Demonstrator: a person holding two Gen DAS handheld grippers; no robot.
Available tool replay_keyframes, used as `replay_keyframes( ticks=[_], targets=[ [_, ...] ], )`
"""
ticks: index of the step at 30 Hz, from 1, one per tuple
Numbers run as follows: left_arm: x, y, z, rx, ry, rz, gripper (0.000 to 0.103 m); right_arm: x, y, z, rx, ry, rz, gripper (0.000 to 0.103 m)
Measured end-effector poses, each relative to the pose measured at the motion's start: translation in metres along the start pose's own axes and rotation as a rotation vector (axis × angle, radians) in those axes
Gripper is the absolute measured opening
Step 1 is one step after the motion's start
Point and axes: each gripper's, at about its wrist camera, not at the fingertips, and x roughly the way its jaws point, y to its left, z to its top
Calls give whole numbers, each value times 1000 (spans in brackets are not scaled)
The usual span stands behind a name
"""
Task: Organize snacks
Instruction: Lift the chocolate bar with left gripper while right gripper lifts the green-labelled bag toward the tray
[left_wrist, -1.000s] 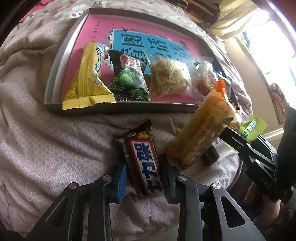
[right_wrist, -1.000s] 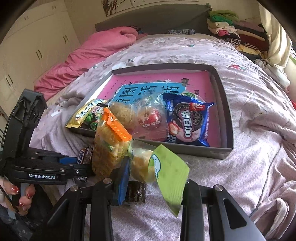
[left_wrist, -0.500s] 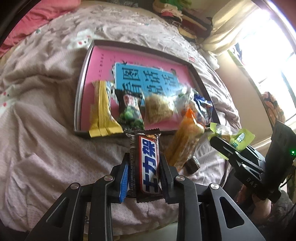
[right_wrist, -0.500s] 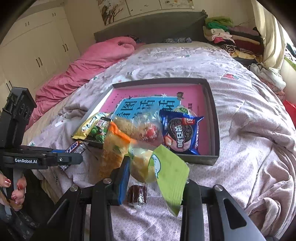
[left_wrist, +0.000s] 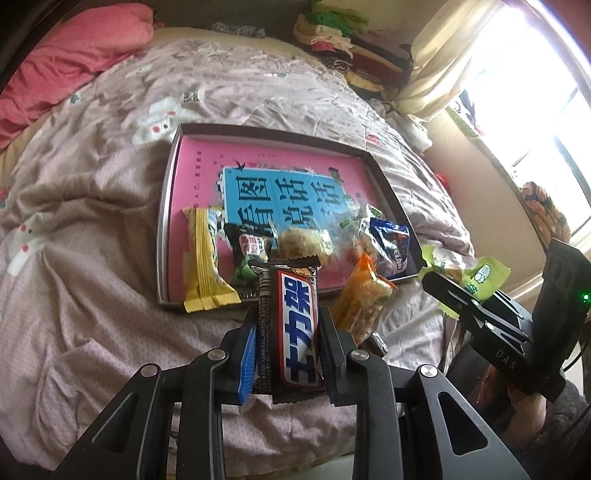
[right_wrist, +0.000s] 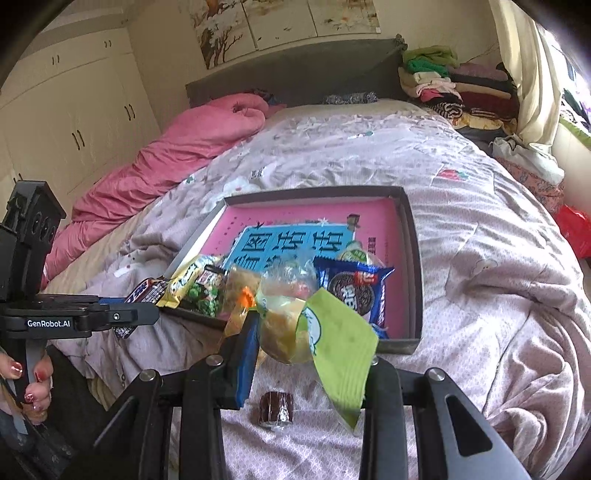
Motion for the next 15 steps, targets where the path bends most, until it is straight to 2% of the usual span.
replay_keyframes(
  ticks=[15],
  targets=[
    [-5, 5, 20, 1, -51, 24, 30, -4, -18, 15, 48, -43, -42, 35]
  ],
)
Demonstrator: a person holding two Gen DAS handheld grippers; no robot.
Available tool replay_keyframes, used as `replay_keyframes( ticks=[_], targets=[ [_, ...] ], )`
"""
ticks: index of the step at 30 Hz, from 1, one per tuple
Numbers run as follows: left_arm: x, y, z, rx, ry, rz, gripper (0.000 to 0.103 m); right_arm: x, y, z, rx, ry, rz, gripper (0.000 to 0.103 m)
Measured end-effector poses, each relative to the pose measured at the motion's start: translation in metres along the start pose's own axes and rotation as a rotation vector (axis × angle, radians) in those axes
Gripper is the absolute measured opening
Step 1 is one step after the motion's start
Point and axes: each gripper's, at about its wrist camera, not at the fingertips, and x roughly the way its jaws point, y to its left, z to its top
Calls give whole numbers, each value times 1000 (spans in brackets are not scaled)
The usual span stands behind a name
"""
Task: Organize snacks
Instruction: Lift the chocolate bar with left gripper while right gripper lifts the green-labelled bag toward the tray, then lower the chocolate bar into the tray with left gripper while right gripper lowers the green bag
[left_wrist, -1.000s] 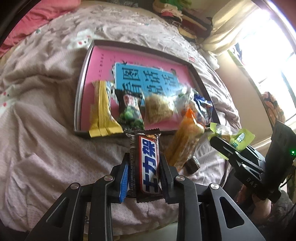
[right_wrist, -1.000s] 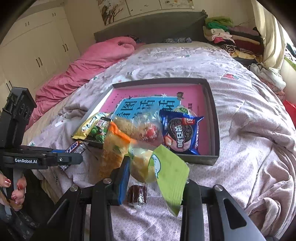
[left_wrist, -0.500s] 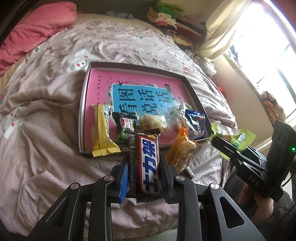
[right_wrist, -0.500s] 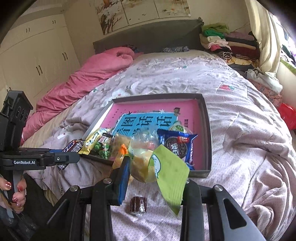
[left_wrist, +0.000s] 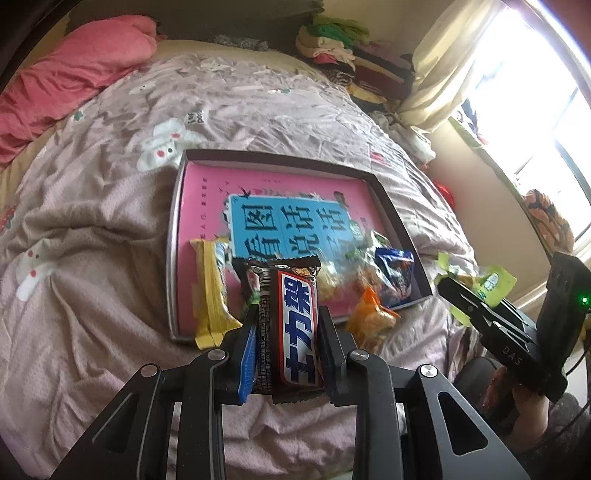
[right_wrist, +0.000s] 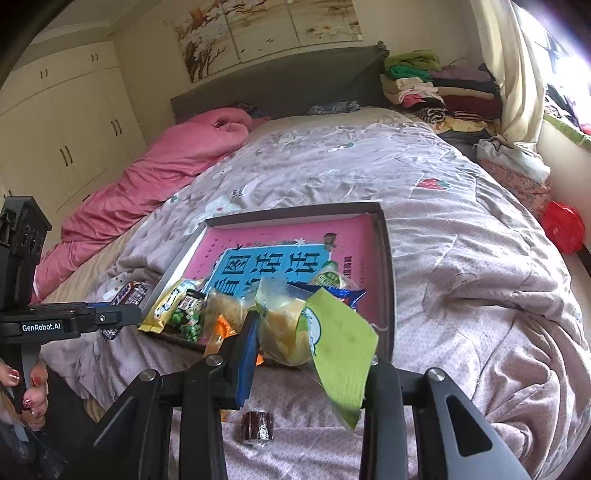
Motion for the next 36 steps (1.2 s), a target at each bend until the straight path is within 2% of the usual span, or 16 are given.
replay_keyframes(
  ticks=[12, 22, 27, 36],
  targets=[
    [24, 21, 15, -18, -2, 68, 30, 10, -29, 8, 76, 6, -104, 35],
    [42, 26, 15, -15, 23, 82, 30, 35, -45, 8, 102, 55, -184, 35],
    [44, 25, 17, -11, 22, 84, 30, 47, -40, 9, 82, 64, -191, 35],
    [44, 25, 17, -10, 22, 84, 30, 66, -26, 11, 62, 72, -142, 35]
  ],
)
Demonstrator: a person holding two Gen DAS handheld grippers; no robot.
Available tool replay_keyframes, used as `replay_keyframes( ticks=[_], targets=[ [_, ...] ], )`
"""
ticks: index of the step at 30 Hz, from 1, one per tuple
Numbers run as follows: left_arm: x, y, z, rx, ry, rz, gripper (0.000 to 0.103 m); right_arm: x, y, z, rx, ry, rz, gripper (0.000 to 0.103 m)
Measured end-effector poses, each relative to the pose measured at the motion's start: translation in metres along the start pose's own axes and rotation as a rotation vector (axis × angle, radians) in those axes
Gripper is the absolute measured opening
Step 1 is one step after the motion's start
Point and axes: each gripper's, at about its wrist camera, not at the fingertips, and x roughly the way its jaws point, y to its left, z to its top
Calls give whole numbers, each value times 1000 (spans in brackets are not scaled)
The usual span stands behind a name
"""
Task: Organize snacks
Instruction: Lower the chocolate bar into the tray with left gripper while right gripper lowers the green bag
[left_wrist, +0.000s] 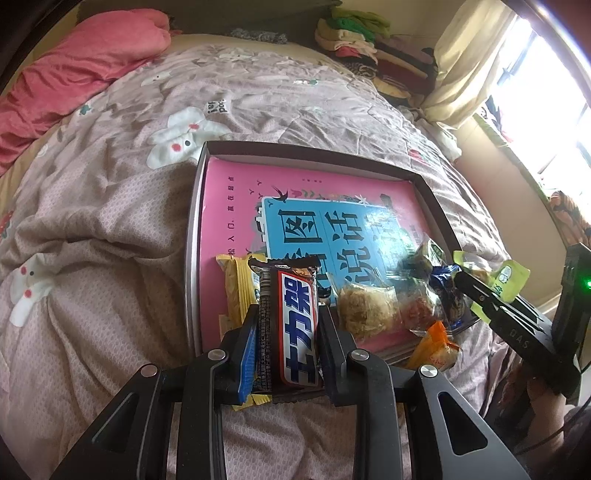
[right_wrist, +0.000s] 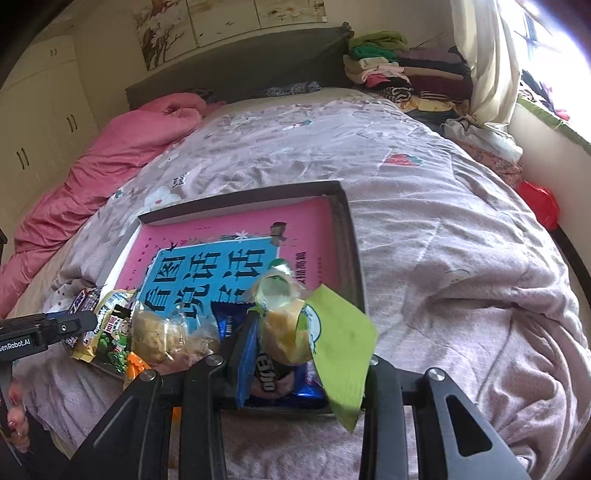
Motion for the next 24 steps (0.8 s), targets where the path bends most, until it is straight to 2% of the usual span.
replay_keyframes(
  ticks=[9, 17, 20, 22, 24],
  targets=[
    [4, 0, 2, 0, 6, 3, 30, 6, -4, -2, 50, 8, 53, 35],
    [8, 0, 3, -3, 10, 2, 30, 0, -13, -1, 78, -8, 41, 36],
    [10, 0, 2, -4, 12, -1, 30, -4, -16, -1, 89, -14, 45, 40],
    [9, 0, 1, -4, 11, -1, 30, -5, -18, -1, 94, -17, 47, 46],
    [9, 0, 1, -4, 13, -3, 30, -7, -19, -1, 101, -20, 43, 46]
  ],
)
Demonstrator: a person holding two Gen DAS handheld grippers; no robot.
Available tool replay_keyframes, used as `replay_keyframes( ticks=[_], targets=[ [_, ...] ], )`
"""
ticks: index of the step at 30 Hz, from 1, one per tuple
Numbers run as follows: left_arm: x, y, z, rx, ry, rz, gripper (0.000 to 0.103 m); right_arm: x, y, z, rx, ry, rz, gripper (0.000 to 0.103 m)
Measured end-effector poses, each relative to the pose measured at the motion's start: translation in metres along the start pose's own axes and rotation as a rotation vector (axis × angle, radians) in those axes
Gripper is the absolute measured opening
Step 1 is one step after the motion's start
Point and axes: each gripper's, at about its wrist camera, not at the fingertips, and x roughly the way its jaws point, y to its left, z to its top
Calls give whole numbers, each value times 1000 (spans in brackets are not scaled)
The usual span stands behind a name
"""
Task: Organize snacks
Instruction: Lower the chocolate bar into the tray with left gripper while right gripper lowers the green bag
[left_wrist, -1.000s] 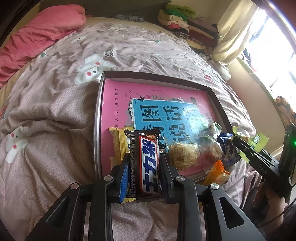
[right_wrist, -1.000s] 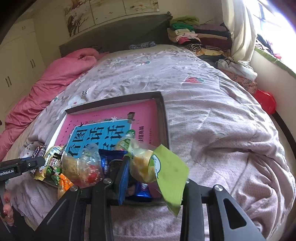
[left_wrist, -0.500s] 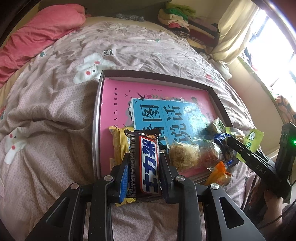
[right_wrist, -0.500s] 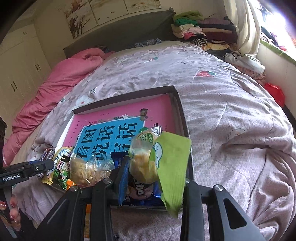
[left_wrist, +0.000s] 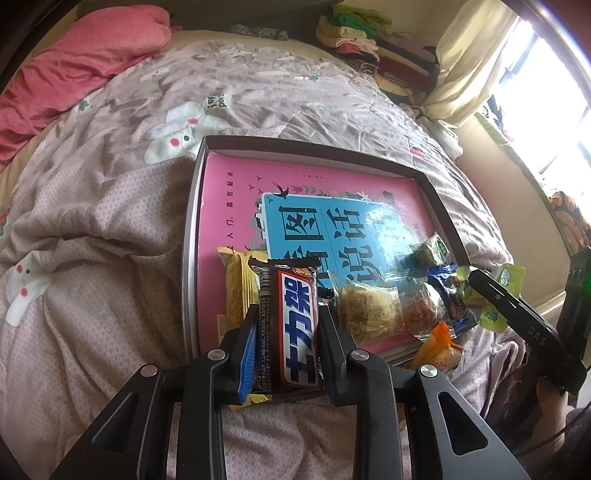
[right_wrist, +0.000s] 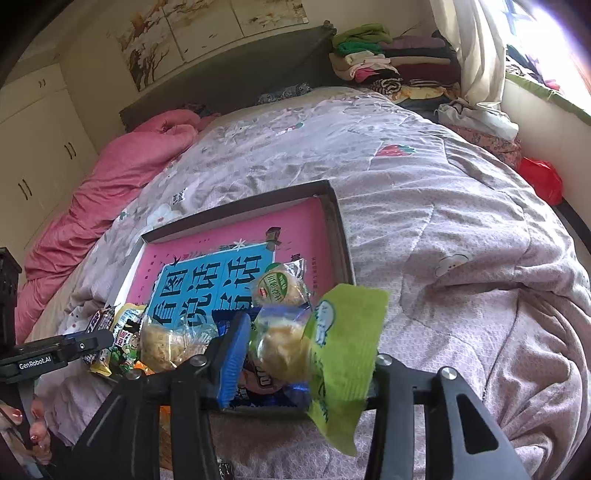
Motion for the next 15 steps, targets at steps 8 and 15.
replay_keyframes(
  ticks=[8, 15],
  targets=[
    [0, 0, 0, -1, 2, -2, 30, -9, -5, 1, 18, -17, -1, 53],
    [-2, -1, -1, -1, 5, -8, 30, 4, 2, 10, 1, -8, 29, 56]
  ],
)
